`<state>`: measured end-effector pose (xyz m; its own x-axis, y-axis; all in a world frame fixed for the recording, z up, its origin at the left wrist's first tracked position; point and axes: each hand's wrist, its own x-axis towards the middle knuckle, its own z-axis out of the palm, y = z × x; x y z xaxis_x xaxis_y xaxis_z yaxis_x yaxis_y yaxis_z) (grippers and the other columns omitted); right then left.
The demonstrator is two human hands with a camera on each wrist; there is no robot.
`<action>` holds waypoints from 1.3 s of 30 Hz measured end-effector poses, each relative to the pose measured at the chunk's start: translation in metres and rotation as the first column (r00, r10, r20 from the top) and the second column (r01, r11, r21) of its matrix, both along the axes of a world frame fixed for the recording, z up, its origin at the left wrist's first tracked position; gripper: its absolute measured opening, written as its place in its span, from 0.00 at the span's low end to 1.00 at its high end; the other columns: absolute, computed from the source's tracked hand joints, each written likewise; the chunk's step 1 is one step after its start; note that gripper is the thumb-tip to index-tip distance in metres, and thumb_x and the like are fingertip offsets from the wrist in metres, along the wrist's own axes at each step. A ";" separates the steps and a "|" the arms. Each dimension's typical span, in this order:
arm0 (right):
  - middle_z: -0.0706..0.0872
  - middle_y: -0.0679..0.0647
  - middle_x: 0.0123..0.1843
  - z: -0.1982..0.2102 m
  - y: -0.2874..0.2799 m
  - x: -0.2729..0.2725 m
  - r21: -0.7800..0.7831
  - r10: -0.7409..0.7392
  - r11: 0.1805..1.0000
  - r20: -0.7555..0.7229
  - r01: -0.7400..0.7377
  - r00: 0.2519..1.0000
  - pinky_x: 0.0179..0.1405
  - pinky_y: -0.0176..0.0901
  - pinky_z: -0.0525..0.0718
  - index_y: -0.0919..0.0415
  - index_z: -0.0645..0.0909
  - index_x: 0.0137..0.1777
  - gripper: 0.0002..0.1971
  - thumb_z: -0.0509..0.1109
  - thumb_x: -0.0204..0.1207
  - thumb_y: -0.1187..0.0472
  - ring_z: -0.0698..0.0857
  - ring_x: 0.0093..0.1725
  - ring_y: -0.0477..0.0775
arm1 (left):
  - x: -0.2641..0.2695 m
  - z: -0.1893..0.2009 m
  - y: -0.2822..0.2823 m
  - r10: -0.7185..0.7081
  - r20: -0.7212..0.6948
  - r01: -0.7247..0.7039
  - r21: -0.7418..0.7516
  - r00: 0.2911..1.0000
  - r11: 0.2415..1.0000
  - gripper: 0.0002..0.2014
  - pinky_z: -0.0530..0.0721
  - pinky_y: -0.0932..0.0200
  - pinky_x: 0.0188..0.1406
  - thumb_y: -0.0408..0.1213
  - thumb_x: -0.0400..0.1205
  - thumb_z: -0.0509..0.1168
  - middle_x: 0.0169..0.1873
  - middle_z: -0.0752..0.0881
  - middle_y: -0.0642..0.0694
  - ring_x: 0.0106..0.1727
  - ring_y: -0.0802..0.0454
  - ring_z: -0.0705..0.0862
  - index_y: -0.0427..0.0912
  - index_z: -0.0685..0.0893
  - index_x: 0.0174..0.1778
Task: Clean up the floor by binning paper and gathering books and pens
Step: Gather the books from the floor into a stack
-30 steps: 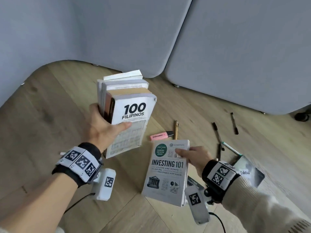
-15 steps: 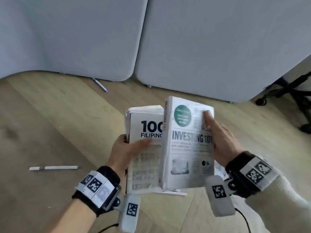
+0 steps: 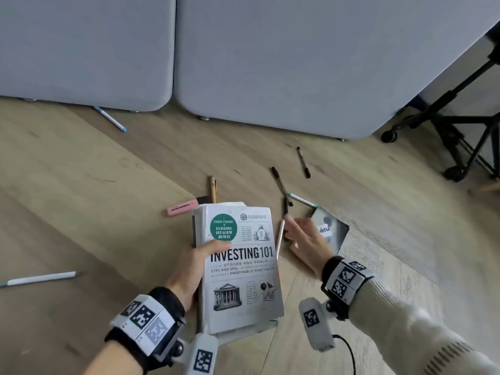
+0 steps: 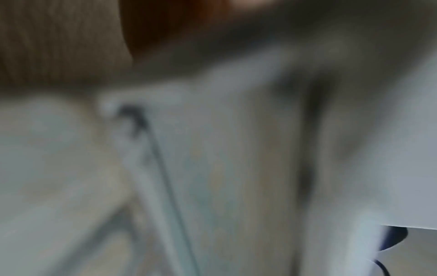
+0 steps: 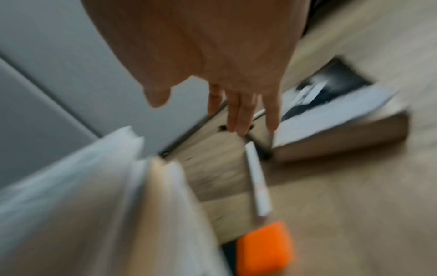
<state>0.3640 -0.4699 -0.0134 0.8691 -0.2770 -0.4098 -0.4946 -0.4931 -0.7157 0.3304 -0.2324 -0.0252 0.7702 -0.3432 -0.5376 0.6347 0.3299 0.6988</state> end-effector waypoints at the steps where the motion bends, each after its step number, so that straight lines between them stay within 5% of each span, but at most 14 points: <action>1: 0.85 0.54 0.55 -0.008 -0.023 0.008 -0.183 -0.072 0.981 -0.001 0.070 0.997 0.60 0.48 0.80 0.60 0.75 0.59 0.33 0.68 0.69 0.32 0.84 0.57 0.55 | 0.002 -0.003 0.001 0.009 -0.010 -0.009 0.006 1.000 1.000 0.17 0.88 0.54 0.38 0.39 0.76 0.67 0.50 0.91 0.36 0.50 0.39 0.91 0.38 0.86 0.59; 3: 0.84 0.57 0.50 -0.023 -0.061 0.018 -0.439 -0.238 0.886 -0.152 0.150 0.959 0.45 0.45 0.81 0.64 0.76 0.59 0.38 0.69 0.66 0.29 0.84 0.50 0.58 | 0.007 -0.007 0.003 0.022 -0.022 -0.021 0.017 1.000 1.000 0.15 0.87 0.53 0.39 0.39 0.79 0.63 0.50 0.91 0.37 0.49 0.40 0.91 0.39 0.86 0.59; 5: 0.84 0.58 0.43 -0.036 -0.081 0.021 -0.544 -0.298 0.837 -0.378 0.050 0.876 0.32 0.42 0.76 0.67 0.79 0.57 0.45 0.63 0.63 0.22 0.84 0.44 0.58 | 0.012 -0.011 0.006 0.027 -0.032 -0.026 0.018 0.999 0.999 0.14 0.85 0.51 0.41 0.39 0.80 0.61 0.50 0.91 0.37 0.48 0.40 0.91 0.39 0.86 0.58; 9: 0.85 0.58 0.41 -0.066 -0.102 0.021 -0.541 -0.366 0.836 -0.428 0.090 0.826 0.34 0.43 0.80 0.65 0.81 0.60 0.48 0.67 0.56 0.21 0.86 0.42 0.58 | 0.022 -0.013 0.008 0.019 -0.056 -0.017 0.029 0.998 0.999 0.14 0.84 0.49 0.44 0.39 0.81 0.60 0.48 0.91 0.36 0.46 0.40 0.91 0.39 0.86 0.56; 13: 0.88 0.64 0.49 -0.077 -0.114 0.017 -0.257 -0.437 0.899 -0.484 0.355 0.758 0.50 0.54 0.88 0.63 0.75 0.61 0.53 0.80 0.42 0.27 0.89 0.45 0.64 | 0.030 -0.008 0.011 -0.015 -0.031 0.018 0.088 0.999 0.996 0.18 0.85 0.47 0.47 0.40 0.78 0.63 0.50 0.91 0.35 0.50 0.37 0.90 0.37 0.85 0.60; 16: 0.86 0.62 0.50 -0.070 -0.101 0.007 -0.144 -0.475 0.877 -0.406 0.458 0.781 0.50 0.53 0.86 0.67 0.77 0.55 0.44 0.80 0.49 0.31 0.87 0.46 0.63 | 0.038 0.011 0.019 -0.110 0.026 0.106 0.141 0.994 0.984 0.18 0.84 0.46 0.51 0.41 0.76 0.65 0.51 0.91 0.36 0.52 0.37 0.90 0.38 0.85 0.60; 19: 0.84 0.61 0.47 -0.037 -0.094 0.006 -0.189 -0.483 0.865 -0.065 0.464 0.873 0.42 0.46 0.78 0.68 0.80 0.59 0.26 0.74 0.71 0.47 0.81 0.42 0.59 | 0.061 0.037 0.039 -0.213 0.096 0.187 0.231 0.972 0.955 0.17 0.84 0.41 0.56 0.41 0.78 0.65 0.51 0.90 0.34 0.53 0.35 0.89 0.36 0.85 0.59; 21: 0.85 0.59 0.48 0.014 -0.083 0.004 -0.082 -0.426 0.896 0.119 0.437 0.897 0.46 0.49 0.79 0.62 0.78 0.56 0.19 0.72 0.75 0.48 0.82 0.43 0.59 | 0.079 0.063 0.055 -0.242 0.138 0.187 0.326 0.960 0.927 0.21 0.82 0.37 0.62 0.42 0.75 0.68 0.53 0.89 0.32 0.53 0.33 0.89 0.34 0.85 0.60; 23: 0.88 0.56 0.51 0.076 -0.064 -0.001 0.210 -0.352 0.930 0.276 0.301 0.894 0.50 0.48 0.84 0.56 0.80 0.55 0.16 0.71 0.76 0.46 0.87 0.48 0.57 | 0.093 0.099 0.067 -0.271 0.177 0.184 0.396 0.946 0.900 0.21 0.81 0.36 0.64 0.42 0.76 0.68 0.53 0.90 0.33 0.54 0.34 0.89 0.34 0.84 0.62; 26: 0.91 0.52 0.50 0.166 -0.014 -0.012 0.509 -0.266 0.860 0.404 0.026 0.875 0.41 0.35 0.88 0.56 0.86 0.52 0.12 0.67 0.80 0.49 0.90 0.44 0.44 | 0.105 0.151 0.076 -0.275 0.230 0.141 0.470 0.933 0.871 0.20 0.81 0.36 0.64 0.44 0.76 0.68 0.51 0.91 0.36 0.53 0.36 0.90 0.37 0.86 0.60; 29: 0.90 0.56 0.57 0.189 0.052 -0.002 0.693 -0.116 0.706 0.316 -0.146 0.942 0.57 0.51 0.87 0.58 0.90 0.52 0.17 0.70 0.75 0.46 0.90 0.53 0.55 | 0.113 0.181 0.086 -0.234 0.272 0.091 0.452 0.933 0.887 0.31 0.77 0.35 0.68 0.60 0.68 0.74 0.57 0.89 0.39 0.58 0.37 0.88 0.44 0.86 0.62; 33: 0.86 0.61 0.63 0.163 0.124 0.031 0.714 -0.015 0.699 0.065 -0.036 0.998 0.65 0.63 0.82 0.62 0.74 0.71 0.49 0.84 0.52 0.37 0.86 0.61 0.63 | 0.125 0.185 0.089 -0.160 0.235 0.061 0.378 0.959 0.924 0.44 0.65 0.35 0.75 0.78 0.55 0.71 0.73 0.79 0.50 0.74 0.43 0.75 0.64 0.80 0.68; 37: 0.86 0.65 0.62 0.175 0.124 0.052 0.785 0.014 0.618 -0.056 0.036 0.998 0.65 0.59 0.80 0.64 0.82 0.63 0.33 0.78 0.59 0.47 0.86 0.57 0.65 | 0.126 0.193 0.077 -0.123 0.173 0.050 0.376 0.977 0.925 0.49 0.62 0.36 0.78 0.81 0.52 0.69 0.76 0.75 0.52 0.77 0.46 0.71 0.62 0.79 0.69; 39: 0.90 0.62 0.53 0.193 0.111 0.052 0.792 0.053 0.610 -0.080 0.031 0.995 0.52 0.50 0.86 0.61 0.86 0.56 0.23 0.74 0.63 0.50 0.89 0.46 0.59 | 0.122 0.211 0.070 -0.120 0.133 0.064 0.370 0.984 0.927 0.51 0.62 0.37 0.78 0.81 0.52 0.68 0.75 0.74 0.55 0.77 0.48 0.71 0.60 0.79 0.71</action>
